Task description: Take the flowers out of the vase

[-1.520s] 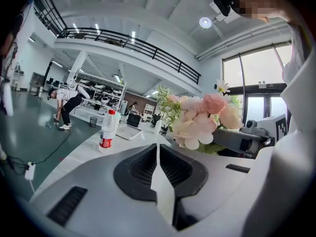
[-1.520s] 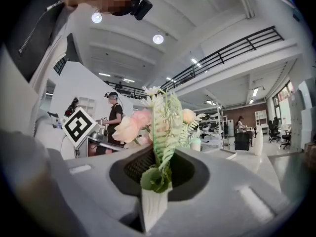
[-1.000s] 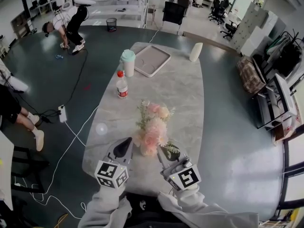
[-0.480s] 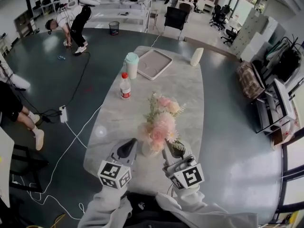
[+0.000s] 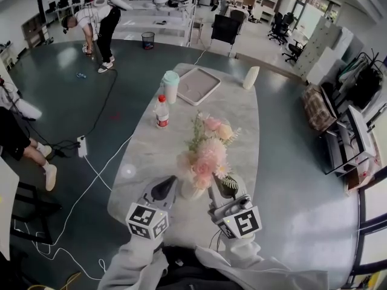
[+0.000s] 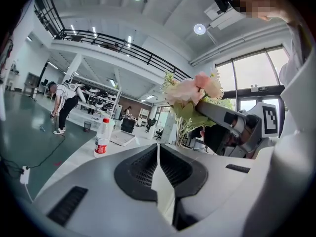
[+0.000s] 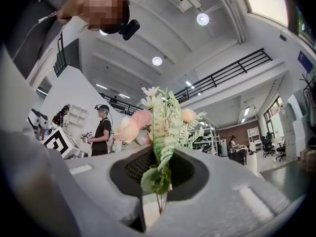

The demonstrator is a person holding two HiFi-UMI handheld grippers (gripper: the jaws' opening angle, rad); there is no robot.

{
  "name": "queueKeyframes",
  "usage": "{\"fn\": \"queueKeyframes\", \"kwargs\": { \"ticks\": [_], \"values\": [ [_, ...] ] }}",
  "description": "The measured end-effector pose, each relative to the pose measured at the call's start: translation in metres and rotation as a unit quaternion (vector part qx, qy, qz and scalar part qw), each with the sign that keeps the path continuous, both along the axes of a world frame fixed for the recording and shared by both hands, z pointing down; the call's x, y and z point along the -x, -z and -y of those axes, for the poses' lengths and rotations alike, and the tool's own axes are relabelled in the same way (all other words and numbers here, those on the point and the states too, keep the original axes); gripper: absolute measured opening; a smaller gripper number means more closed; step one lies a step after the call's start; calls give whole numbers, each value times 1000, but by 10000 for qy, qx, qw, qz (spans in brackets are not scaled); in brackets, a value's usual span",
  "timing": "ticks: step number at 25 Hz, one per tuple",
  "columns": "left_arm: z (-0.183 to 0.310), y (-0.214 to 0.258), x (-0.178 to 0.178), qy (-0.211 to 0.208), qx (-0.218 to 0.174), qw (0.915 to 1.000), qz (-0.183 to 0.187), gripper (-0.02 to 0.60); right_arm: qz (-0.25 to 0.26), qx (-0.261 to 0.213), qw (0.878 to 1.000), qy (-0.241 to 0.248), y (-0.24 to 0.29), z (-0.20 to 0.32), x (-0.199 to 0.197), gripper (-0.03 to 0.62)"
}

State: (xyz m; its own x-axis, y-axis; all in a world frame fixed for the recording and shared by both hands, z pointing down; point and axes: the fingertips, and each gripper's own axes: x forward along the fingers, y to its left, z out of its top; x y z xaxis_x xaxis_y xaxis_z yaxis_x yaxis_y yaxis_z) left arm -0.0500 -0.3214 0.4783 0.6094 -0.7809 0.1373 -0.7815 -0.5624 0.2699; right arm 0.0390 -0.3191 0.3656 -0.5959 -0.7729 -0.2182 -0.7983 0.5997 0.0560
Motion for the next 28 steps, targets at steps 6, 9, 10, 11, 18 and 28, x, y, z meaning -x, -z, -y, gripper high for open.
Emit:
{"fn": "queueKeyframes", "kwargs": {
  "ticks": [6,9,10,11,18,28],
  "values": [
    [-3,14,-5,-56,-72,10000,38,3,56,-138,9999,42,18,-5,-1,57],
    [-5,16,-7,-56,-91,9999,56,3,101,-258,9996,57,26,-9,-2,57],
    [-6,18,-7,-57,-103,9999,56,3,116,-295,9995,69,28,-10,-2,57],
    [-6,19,-7,-61,-119,9999,54,3,130,-323,9994,78,30,-12,-3,57],
    [-5,28,-11,-75,-222,9997,29,3,222,-498,9985,105,48,-17,-4,57],
    [-3,40,-20,-147,-353,9993,5,3,377,-796,9961,110,77,-26,-12,57]
  ]
}}
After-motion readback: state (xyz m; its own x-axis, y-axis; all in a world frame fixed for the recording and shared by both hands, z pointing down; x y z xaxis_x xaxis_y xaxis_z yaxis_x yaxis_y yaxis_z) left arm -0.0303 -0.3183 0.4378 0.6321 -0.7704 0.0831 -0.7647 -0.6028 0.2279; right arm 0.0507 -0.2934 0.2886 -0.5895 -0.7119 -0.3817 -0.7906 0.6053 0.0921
